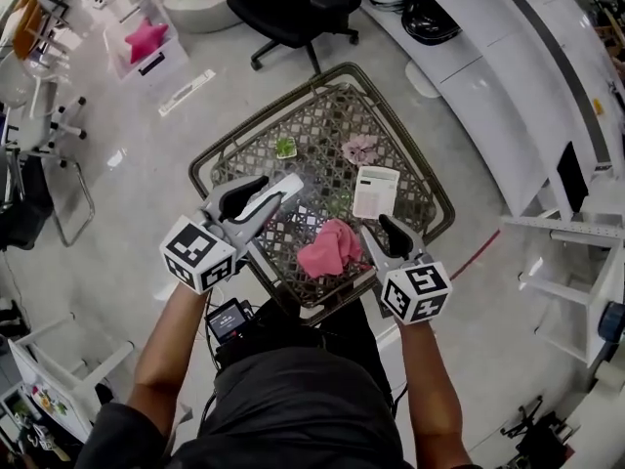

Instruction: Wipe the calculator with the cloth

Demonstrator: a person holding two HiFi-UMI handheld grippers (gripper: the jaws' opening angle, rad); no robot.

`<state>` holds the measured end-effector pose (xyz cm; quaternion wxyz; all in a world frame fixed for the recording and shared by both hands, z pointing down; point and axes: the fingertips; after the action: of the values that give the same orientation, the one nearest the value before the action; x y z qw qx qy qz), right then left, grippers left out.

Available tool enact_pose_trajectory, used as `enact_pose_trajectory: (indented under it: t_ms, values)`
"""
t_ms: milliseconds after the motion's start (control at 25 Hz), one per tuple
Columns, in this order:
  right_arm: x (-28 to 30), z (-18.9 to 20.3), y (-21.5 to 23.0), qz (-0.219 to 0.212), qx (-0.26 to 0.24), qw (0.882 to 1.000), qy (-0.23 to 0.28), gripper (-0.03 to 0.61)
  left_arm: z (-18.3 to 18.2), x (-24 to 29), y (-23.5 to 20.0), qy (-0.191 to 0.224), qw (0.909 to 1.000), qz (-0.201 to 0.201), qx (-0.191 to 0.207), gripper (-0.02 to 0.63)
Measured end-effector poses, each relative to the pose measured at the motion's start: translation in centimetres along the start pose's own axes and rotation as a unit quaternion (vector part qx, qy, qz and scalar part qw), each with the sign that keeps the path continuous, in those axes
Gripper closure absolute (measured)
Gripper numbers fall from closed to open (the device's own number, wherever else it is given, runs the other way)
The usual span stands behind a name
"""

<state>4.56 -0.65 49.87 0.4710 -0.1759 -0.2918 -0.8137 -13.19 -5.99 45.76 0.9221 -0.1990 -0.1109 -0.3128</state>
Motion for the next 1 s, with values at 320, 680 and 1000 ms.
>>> enact_pose_trajectory:
  t_ms: [320,680,1000]
  values:
    - [4.1,6.4,0.0,-0.027,0.0,0.997,-0.078,0.416,2.0,-0.4,-0.2,-0.004,0.9995,-0.022,-0.022,0.471]
    - [7.7,14.5,-0.2,-0.054,-0.01,0.983,-0.177,0.391,3.8,-0.8,-0.4,-0.008,0.998,-0.04,-0.047,0.471]
    - [9.7,20.2,0.0,-0.062,-0.057,0.964,-0.252,0.355,4.8,-1.0,-0.4,-0.008,0.9966,-0.053,-0.062,0.471]
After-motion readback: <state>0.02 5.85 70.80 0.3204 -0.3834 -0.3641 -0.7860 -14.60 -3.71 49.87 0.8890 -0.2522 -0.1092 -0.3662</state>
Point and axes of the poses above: the fingertips, and each gripper's own axes: x forward along the fingers, y to its right, z out of its underside
